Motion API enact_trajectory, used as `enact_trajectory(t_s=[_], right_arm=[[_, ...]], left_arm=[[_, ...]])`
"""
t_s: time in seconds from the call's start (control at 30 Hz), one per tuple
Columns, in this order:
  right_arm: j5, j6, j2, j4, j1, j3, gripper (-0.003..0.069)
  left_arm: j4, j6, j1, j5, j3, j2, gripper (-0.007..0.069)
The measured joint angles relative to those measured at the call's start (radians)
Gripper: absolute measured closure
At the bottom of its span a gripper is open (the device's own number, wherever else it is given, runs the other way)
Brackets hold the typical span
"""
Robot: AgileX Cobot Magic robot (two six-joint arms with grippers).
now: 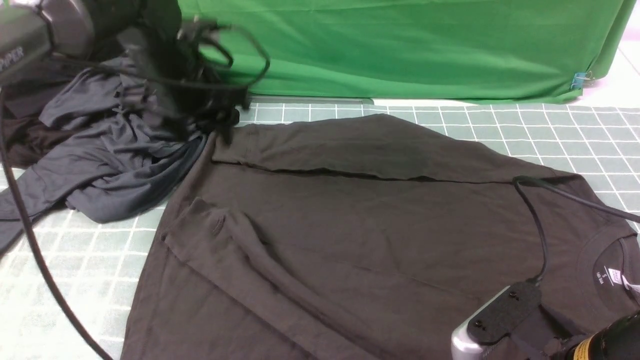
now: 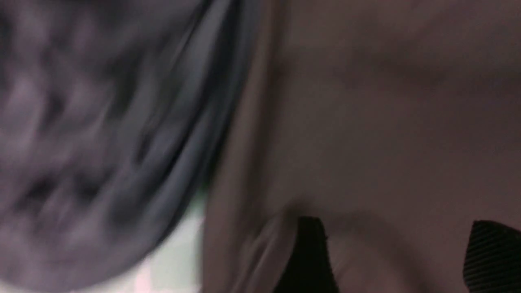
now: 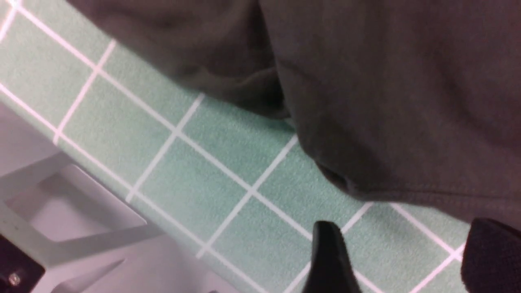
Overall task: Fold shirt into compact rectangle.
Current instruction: 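Grab the top left corner of the dark shirt with the left gripper, then fold the left side of the dark shirt inward over its body with the left gripper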
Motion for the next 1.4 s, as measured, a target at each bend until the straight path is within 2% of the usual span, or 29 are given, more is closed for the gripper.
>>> enact_trajectory(t_s=[0.03, 0.3, 0.57, 0.8, 0.87, 0.97, 1.03, 1.1, 1.17, 1.4], right_arm=[[-0.017, 0.0, 0.0, 0.0, 0.0, 0.0, 0.0244], [-0.026, 0.001, -0.002, 0.0, 0.0, 0.0, 0.0244], [-0.016, 0.004, -0.002, 0.0, 0.0, 0.0, 0.0244], [-0.016, 0.019, -0.002, 0.0, 0.0, 0.0, 0.0244], [-0.016, 0.021, -0.002, 0.0, 0.0, 0.0, 0.0244], [-0.016, 0.021, -0.002, 0.0, 0.0, 0.0, 0.0244], [-0.016, 0.021, -0.003, 0.0, 0.0, 0.0, 0.0244], [-0.016, 0.021, -0.003, 0.0, 0.0, 0.0, 0.0244], [-0.016, 0.021, -0.003, 0.0, 0.0, 0.0, 0.0244], [-0.016, 0.022, -0.003, 0.001, 0.0, 0.0, 0.0244]], left_arm=[[-0.006, -0.01, 0.0, -0.057, -0.035, 0.039, 0.0153], [0.041, -0.106, 0.001, -0.065, -0.128, 0.271, 0.0177], [0.047, -0.181, 0.013, -0.087, -0.178, 0.335, 0.0178], [0.069, -0.188, 0.015, -0.117, -0.185, 0.336, 0.0186], [0.069, -0.188, 0.015, -0.121, -0.185, 0.338, 0.023], [0.065, -0.18, 0.015, -0.124, -0.185, 0.343, 0.0342], [0.062, -0.149, 0.015, -0.125, -0.186, 0.343, 0.0466], [0.062, -0.128, 0.015, -0.124, -0.187, 0.342, 0.055], [0.06, -0.115, 0.015, -0.108, -0.187, 0.332, 0.0583], [0.007, -0.069, 0.015, 0.01, -0.186, 0.237, 0.0589]])
